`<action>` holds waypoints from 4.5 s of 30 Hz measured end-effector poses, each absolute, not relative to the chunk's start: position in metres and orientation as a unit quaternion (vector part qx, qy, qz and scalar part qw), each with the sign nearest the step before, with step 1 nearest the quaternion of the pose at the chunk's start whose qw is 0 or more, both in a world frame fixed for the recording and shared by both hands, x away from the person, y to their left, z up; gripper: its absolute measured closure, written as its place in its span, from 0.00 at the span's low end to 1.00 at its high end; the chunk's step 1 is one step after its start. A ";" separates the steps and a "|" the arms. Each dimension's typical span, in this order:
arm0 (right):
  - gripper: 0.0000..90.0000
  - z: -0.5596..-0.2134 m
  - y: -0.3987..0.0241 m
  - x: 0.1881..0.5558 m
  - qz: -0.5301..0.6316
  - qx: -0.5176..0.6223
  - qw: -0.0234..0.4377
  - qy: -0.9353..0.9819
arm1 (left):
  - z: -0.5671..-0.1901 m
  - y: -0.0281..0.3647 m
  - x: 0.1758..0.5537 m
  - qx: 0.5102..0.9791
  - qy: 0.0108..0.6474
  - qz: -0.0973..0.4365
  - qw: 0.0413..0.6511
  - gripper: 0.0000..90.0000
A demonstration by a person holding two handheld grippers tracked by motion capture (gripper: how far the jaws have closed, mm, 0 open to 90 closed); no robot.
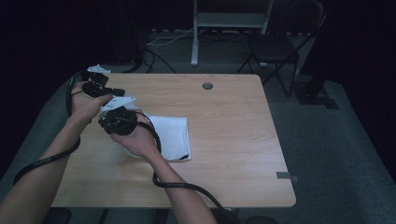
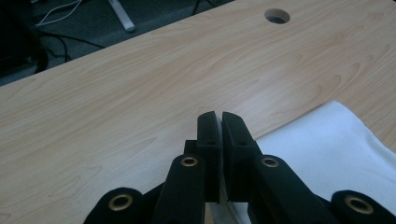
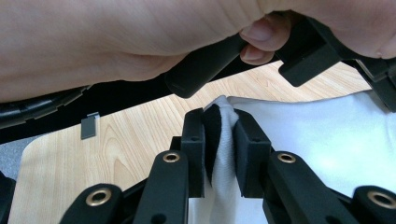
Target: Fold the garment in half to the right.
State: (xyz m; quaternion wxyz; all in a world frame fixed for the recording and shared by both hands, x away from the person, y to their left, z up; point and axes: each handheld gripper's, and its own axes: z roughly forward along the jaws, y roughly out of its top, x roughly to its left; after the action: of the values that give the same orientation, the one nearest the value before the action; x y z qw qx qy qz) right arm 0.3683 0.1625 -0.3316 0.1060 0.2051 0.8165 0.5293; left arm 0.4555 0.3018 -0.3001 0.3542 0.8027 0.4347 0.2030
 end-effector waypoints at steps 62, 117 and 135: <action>0.85 -0.340 0.084 0.364 0.528 0.247 0.110 0.805 | -0.314 0.232 0.459 0.803 0.426 0.186 0.375 0.96; 0.85 -0.342 0.045 0.357 0.530 0.267 0.119 0.797 | -0.318 0.198 0.458 0.801 0.404 0.167 0.409 0.96; 0.85 -0.346 0.038 0.355 0.528 0.270 0.119 0.796 | -0.321 0.192 0.457 0.804 0.399 0.164 0.409 0.96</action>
State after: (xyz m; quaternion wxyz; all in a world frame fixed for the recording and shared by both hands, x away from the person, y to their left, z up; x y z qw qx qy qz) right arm 0.3551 0.0384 -0.3457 0.1195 0.2697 0.7962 0.5282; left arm 0.4575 0.1921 -0.3208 0.4087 0.8040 0.3994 0.1642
